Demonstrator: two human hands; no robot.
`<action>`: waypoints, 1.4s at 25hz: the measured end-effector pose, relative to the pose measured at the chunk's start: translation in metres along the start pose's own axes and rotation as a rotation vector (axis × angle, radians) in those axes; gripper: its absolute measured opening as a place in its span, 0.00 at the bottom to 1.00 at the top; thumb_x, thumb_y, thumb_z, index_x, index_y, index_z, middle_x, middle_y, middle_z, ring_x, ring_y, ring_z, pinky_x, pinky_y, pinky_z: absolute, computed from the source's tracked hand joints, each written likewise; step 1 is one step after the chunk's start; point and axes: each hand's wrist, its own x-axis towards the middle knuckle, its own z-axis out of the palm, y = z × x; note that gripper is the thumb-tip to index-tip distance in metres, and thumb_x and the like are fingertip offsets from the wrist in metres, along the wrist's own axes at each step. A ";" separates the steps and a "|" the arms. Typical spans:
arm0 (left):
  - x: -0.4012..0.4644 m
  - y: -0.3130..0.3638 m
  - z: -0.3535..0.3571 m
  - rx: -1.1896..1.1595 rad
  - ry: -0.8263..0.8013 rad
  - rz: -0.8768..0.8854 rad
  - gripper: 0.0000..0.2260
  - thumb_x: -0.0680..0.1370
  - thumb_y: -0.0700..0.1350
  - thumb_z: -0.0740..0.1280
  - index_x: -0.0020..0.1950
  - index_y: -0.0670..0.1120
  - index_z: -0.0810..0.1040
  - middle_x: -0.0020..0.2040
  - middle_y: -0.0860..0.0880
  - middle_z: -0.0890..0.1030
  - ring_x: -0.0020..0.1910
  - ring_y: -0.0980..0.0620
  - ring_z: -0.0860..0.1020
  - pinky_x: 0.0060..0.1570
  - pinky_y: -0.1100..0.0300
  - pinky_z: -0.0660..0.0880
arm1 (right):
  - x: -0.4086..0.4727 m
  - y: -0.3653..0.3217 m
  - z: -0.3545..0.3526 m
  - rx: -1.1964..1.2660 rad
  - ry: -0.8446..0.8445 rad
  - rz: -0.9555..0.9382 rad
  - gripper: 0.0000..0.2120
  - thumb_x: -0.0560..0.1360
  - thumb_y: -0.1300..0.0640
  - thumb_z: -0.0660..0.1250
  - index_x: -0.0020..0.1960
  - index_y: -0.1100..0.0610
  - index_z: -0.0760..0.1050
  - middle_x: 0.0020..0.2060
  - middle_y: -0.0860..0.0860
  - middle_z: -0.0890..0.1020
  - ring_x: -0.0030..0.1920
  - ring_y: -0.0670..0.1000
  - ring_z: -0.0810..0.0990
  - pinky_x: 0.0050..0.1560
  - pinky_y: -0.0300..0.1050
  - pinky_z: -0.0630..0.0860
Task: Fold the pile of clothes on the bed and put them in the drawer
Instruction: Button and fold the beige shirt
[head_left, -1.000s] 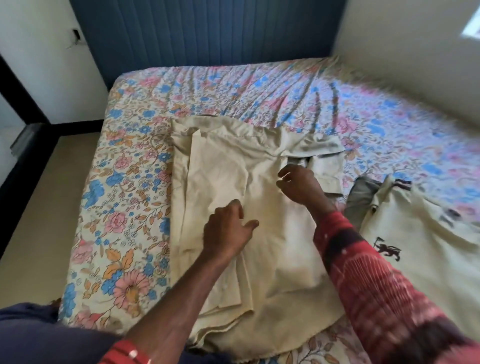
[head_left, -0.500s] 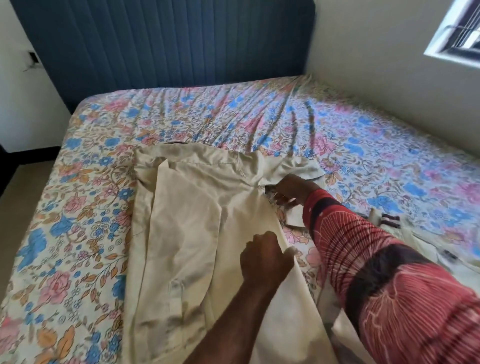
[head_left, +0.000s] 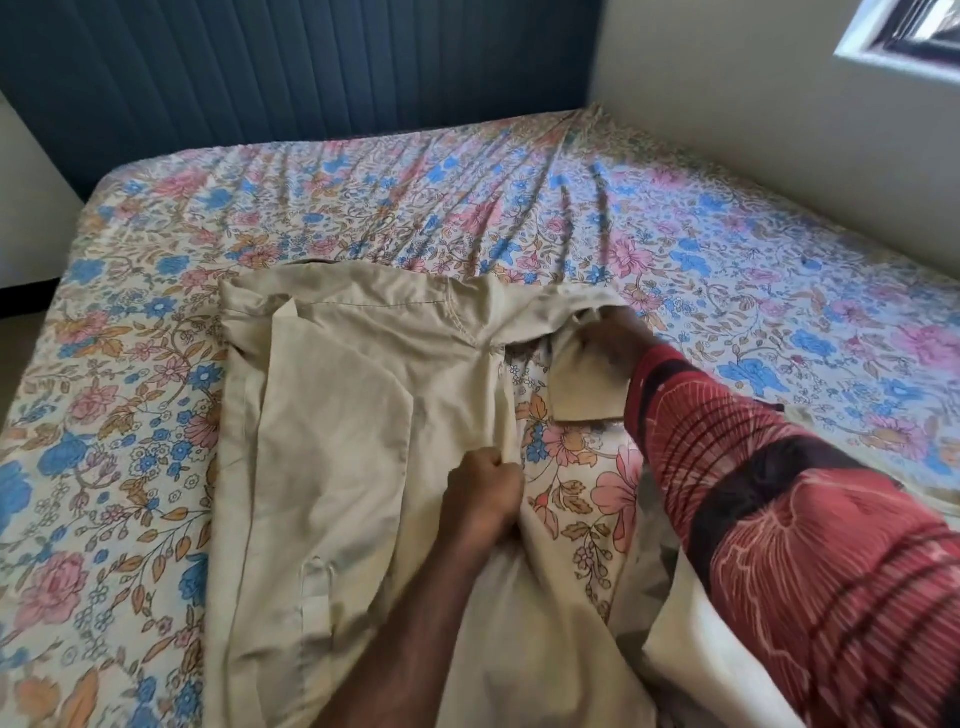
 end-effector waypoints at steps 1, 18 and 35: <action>0.002 -0.004 -0.006 -0.108 -0.010 -0.023 0.07 0.71 0.46 0.60 0.42 0.45 0.76 0.45 0.43 0.82 0.46 0.40 0.81 0.47 0.49 0.80 | 0.003 -0.005 -0.001 0.122 -0.027 -0.052 0.05 0.76 0.55 0.69 0.51 0.53 0.76 0.50 0.53 0.84 0.50 0.57 0.85 0.49 0.53 0.84; -0.058 -0.102 -0.108 -0.557 0.098 -0.083 0.13 0.58 0.43 0.67 0.40 0.45 0.83 0.35 0.51 0.85 0.36 0.50 0.83 0.32 0.57 0.77 | -0.176 -0.364 0.165 -0.339 -0.335 -0.920 0.24 0.76 0.53 0.75 0.70 0.55 0.74 0.66 0.56 0.79 0.65 0.54 0.78 0.64 0.44 0.75; -0.114 -0.130 -0.092 -0.821 -0.118 -0.153 0.16 0.71 0.31 0.73 0.57 0.41 0.81 0.48 0.41 0.87 0.42 0.44 0.84 0.40 0.51 0.80 | -0.367 -0.005 0.108 -0.262 -0.139 -0.590 0.10 0.78 0.41 0.68 0.52 0.46 0.80 0.50 0.45 0.80 0.49 0.46 0.78 0.49 0.48 0.74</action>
